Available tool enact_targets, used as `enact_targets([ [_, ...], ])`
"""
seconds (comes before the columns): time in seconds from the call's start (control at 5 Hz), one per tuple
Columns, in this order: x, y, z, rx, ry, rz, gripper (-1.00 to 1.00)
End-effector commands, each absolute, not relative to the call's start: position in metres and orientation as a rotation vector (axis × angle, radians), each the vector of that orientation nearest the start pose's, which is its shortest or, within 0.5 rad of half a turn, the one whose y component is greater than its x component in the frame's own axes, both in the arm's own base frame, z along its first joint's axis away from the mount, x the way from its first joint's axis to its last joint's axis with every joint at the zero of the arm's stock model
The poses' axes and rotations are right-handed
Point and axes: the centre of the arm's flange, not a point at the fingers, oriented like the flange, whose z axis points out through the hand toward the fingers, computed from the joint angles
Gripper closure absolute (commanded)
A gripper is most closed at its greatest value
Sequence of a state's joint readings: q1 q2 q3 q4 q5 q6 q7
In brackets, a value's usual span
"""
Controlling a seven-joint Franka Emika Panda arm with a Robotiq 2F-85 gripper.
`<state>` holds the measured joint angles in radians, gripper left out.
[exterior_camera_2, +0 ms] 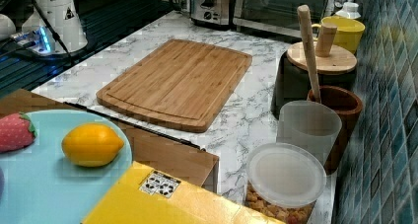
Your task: Turn on the toaster.
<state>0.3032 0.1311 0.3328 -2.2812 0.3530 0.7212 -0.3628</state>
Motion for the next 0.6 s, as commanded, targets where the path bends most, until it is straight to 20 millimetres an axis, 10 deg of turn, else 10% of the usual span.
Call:
enact_targets([
  [0.2,0.3054,0.2530,0.1632,-3.029,-0.050,0.809,1.00],
  [0.6,0.3056,0.2531,0.1634,-3.029,-0.050,0.809,1.00],
])
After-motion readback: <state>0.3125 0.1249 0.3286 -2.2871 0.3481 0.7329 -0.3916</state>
